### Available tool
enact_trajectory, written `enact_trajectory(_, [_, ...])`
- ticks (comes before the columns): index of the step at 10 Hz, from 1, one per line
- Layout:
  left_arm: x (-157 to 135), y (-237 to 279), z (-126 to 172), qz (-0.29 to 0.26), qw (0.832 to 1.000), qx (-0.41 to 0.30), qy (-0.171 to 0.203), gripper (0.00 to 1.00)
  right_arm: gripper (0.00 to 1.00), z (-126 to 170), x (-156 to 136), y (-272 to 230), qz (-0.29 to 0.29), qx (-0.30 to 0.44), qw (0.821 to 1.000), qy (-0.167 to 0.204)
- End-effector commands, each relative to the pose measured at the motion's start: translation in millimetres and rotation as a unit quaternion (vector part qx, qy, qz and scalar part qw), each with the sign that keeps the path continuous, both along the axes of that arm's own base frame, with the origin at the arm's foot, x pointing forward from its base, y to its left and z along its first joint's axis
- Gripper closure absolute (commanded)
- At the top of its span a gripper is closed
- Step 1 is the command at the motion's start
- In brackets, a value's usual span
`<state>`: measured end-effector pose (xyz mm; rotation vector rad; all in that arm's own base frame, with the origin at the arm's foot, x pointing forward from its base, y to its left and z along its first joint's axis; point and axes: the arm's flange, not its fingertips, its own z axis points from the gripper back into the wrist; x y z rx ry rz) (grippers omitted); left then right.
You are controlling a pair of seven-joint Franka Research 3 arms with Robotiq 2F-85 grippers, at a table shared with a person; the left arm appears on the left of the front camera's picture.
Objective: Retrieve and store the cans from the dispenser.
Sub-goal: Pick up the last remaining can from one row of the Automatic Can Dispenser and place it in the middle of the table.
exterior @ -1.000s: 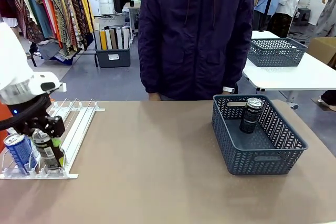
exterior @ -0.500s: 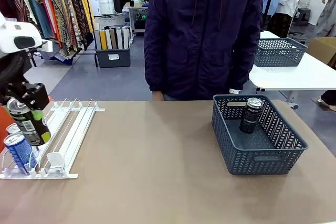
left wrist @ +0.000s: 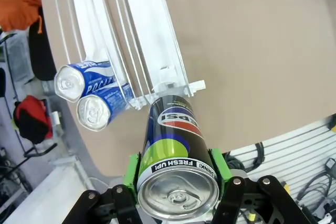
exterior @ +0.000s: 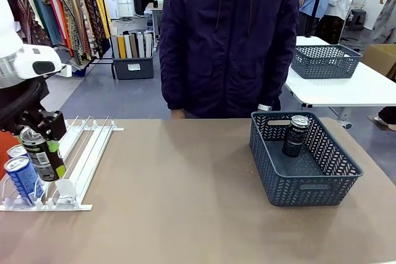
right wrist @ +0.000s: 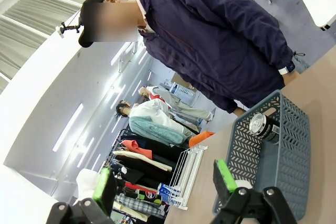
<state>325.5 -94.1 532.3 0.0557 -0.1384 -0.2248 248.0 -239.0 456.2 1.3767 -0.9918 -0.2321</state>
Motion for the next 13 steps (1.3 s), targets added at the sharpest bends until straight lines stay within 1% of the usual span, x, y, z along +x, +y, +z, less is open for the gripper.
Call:
enact_trajectory(1, [-2.1,2.4,8.6,-0.004,1.000,-0.002,-0.012,1.00,0.00,5.9,1.6,0.5,-0.006,0.012,1.000,-0.004])
enact_trajectory(2, [0.0,0.0,0.0,0.000,1.000,0.000,0.000,1.00,0.00,5.9,1.6,0.5,-0.006,0.012,1.000,-0.004])
enact_trajectory(3, [6.1,-14.6,1.9,0.011,0.999,-0.028,-0.020,1.00,0.00,5.9,1.6,0.5,-0.006,0.012,1.000,-0.004])
enact_trajectory(4, [14.1,-39.4,10.9,0.017,0.998,-0.042,-0.045,1.00,0.00,5.9,1.6,0.5,-0.006,0.012,1.000,-0.004])
enact_trajectory(5, [26.1,-74.4,22.5,0.005,0.997,-0.046,-0.066,1.00,0.00,5.9,1.6,0.5,-0.006,0.012,1.000,-0.004])
enact_trajectory(6, [40.1,-125.8,34.5,-0.019,0.996,-0.030,-0.080,1.00,0.00,5.9,1.6,0.5,-0.006,0.012,1.000,-0.004])
enact_trajectory(7, [58.7,-177.2,34.6,-0.058,0.995,-0.014,-0.079,1.00,0.00,5.9,1.6,0.5,-0.006,0.012,1.000,-0.004])
enact_trajectory(8, [80.8,-223.5,25.7,-0.100,0.993,-0.001,-0.070,1.00,0.00,5.9,1.6,0.5,-0.006,0.012,1.000,-0.004])
enact_trajectory(9, [97.8,-260.0,9.9,-0.137,0.989,0.005,-0.052,1.00,0.00,5.9,1.6,0.5,-0.006,0.012,1.000,-0.004])
enact_trajectory(10, [111.6,-295.2,-16.9,-0.172,0.984,-0.002,-0.037,1.00,0.00,5.9,1.6,0.5,-0.006,0.012,1.000,-0.004])
enact_trajectory(11, [117.4,-315.6,-43.4,-0.192,0.981,-0.018,-0.018,1.00,0.00,5.9,1.6,0.5,-0.006,0.012,1.000,-0.004])
enact_trajectory(13, [122.9,-334.1,-92.9,-0.194,0.981,-0.017,0.018,1.00,0.00,5.9,1.6,0.5,-0.006,0.012,1.000,-0.004])
